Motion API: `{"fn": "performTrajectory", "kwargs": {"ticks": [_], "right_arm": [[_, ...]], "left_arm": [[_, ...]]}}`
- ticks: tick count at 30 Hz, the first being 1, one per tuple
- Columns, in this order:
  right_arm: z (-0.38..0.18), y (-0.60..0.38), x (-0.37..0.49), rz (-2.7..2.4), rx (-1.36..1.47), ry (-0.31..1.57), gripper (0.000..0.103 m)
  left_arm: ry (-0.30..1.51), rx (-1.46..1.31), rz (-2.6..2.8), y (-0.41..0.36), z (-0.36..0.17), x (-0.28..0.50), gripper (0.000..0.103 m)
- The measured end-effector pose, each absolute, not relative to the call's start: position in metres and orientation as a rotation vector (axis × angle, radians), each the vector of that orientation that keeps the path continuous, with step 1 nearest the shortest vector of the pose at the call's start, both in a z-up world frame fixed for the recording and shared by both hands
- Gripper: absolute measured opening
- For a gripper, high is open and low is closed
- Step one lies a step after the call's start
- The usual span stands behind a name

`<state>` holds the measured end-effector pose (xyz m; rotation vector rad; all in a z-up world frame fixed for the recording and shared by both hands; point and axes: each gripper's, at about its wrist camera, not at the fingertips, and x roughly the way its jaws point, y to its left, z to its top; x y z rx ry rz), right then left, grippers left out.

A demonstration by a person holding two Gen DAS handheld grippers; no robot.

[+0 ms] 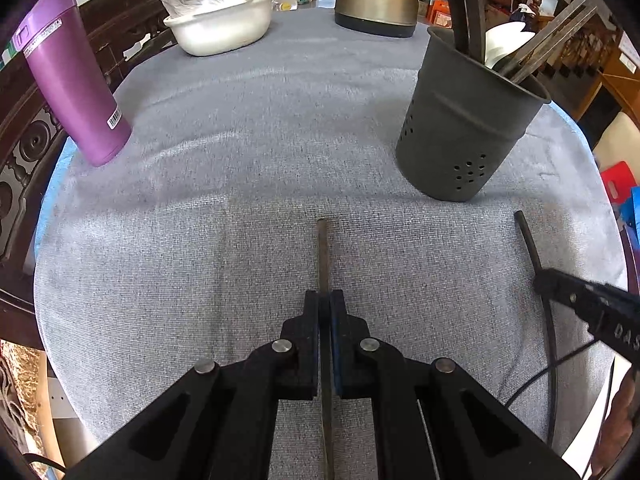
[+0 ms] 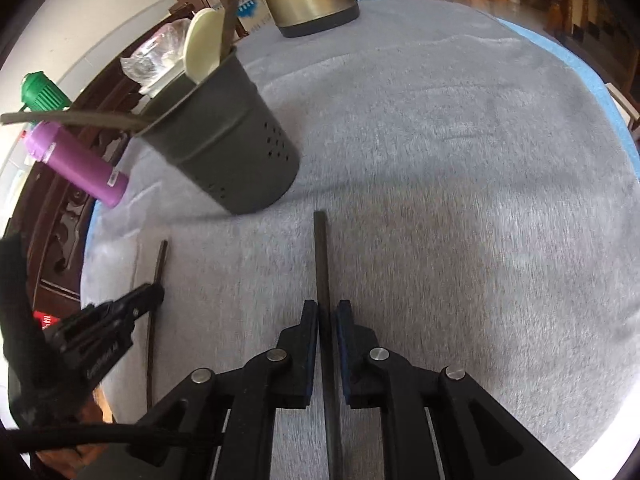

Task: Organize utensils
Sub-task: 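Grasp the other dark chopstick with the left tool while the right tool holds its chopstick, then lift both chopsticks upright toward the grey holder cup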

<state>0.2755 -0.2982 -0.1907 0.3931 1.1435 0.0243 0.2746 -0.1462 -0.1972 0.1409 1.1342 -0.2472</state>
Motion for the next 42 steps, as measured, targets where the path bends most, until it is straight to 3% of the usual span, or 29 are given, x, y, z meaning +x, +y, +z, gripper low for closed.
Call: {"fn": "performTrajectory", "kwargs": {"ticks": [6, 10, 12, 24, 39, 42], "right_arm": [[-0.191, -0.287, 0.298, 0.008, 0.342, 1.167, 0.017], [-0.192, -0.279, 0.310, -0.013, 0.330, 1.168, 0.018], [-0.192, -0.277, 0.313, -0.019, 0.336, 1.156, 0.018], [-0.194, -0.274, 0.303, -0.012, 0.238, 1.111, 0.016], [-0.191, -0.276, 0.290, 0.023, 0.211, 1.193, 0.017], [-0.191, -0.275, 0.303, 0.026, 0.196, 1.225, 0.023]], "left_arm": [[1.144, 0.116, -0.273, -0.137, -0.196, 0.279, 0.008], [1.165, 0.058, -0.334, -0.130, -0.196, 0.284, 0.026], [1.180, 0.032, -0.366, -0.126, -0.196, 0.287, 0.030], [1.239, -0.068, -0.323, -0.088, -0.196, 0.320, 0.031], [1.239, 0.120, -0.332, -0.121, -0.193, 0.338, 0.031], [1.248, 0.113, -0.341, -0.119, -0.191, 0.352, 0.024]]}}
